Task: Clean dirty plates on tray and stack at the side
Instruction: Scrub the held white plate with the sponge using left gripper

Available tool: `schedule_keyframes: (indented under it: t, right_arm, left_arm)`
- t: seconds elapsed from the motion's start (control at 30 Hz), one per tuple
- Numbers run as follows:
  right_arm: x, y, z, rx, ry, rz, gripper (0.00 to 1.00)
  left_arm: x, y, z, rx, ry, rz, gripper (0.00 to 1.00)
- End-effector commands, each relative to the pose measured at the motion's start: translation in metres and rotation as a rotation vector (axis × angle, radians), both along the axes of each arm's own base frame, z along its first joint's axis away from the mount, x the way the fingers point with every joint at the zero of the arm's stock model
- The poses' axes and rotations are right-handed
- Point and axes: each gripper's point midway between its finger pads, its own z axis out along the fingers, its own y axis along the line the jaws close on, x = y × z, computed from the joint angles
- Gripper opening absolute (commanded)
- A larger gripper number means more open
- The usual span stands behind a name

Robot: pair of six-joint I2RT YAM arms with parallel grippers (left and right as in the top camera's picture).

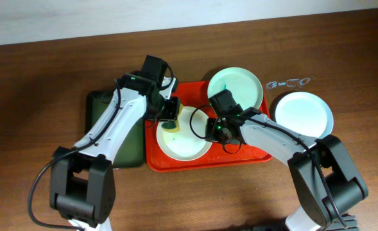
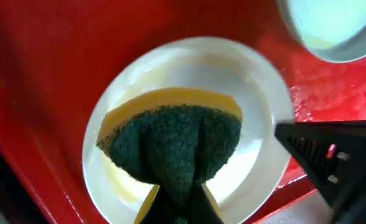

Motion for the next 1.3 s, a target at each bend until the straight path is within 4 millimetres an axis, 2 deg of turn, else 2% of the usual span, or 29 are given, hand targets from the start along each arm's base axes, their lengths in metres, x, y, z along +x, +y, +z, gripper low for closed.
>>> schedule_keyframes:
  t: [0.0,0.1,0.23,0.3,0.37,0.47,0.57,0.6,0.63,0.73,0.8,0.87,0.97,1.07,1.13,1.27]
  right_arm:
    - [0.007,0.006,0.012,0.019,-0.035,0.014,0.04]
    - [0.007,0.006,0.012,0.019,-0.035,0.014,0.04]
    - [0.007,0.006,0.012,0.019,-0.035,0.016,0.04]
    - [0.007,0.006,0.012,0.018,-0.035,0.017,0.04]
    - [0.007,0.006,0.012,0.018,-0.035,0.017,0.04]
    - [0.007,0.006,0.012,0.018,-0.035,0.017,0.04]
    - [0.007,0.006,0.012,0.018,-0.035,0.017,0.04]
    - [0.007,0.006,0.012,0.018,-0.035,0.018,0.04]
    - [0.007,0.006,0.012,0.018,-0.035,0.018,0.04]
    - [0.007,0.006,0.012,0.017,-0.036,0.021,0.04]
    - [0.007,0.006,0.012,0.017,-0.036,0.021,0.04]
    - [0.007,0.006,0.012,0.017,-0.036,0.021,0.04]
    - [0.007,0.006,0.012,0.017,-0.036,0.021,0.04]
    - [0.007,0.006,0.012,0.017,-0.036,0.021,0.04]
    - [0.006,0.006,0.012,0.017,-0.036,0.021,0.04]
    - [0.006,0.006,0.012,0.017,-0.036,0.021,0.04]
  left_arm:
    - [-0.020,-0.005,-0.037,0.052,0.058,-0.023,0.00]
    - [-0.029,-0.008,-0.063,0.062,0.082,-0.010,0.00]
    - [-0.032,0.015,-0.100,0.172,0.078,0.066,0.00]
    - [-0.039,0.017,-0.112,0.166,0.093,0.078,0.00]
    - [-0.043,0.009,-0.116,0.116,0.106,0.069,0.00]
    - [-0.029,-0.006,-0.103,0.047,0.066,0.061,0.00]
    - [-0.015,-0.031,-0.075,-0.095,0.028,0.036,0.00]
    - [-0.010,-0.045,-0.059,-0.178,0.012,-0.008,0.00]
    - [-0.006,-0.051,-0.048,-0.209,-0.004,-0.022,0.00]
    - [0.012,-0.055,-0.006,-0.239,-0.091,-0.022,0.00]
    - [0.023,-0.043,0.013,-0.200,-0.160,0.009,0.00]
    - [0.022,-0.026,0.005,-0.102,-0.164,0.044,0.00]
    - [0.023,0.015,-0.009,0.093,-0.167,0.115,0.00]
    - [0.019,0.037,-0.010,0.063,-0.083,0.162,0.00]
    - [0.011,0.038,-0.015,0.076,-0.064,0.138,0.00]
    - [-0.001,0.026,-0.032,0.121,-0.058,0.103,0.00]
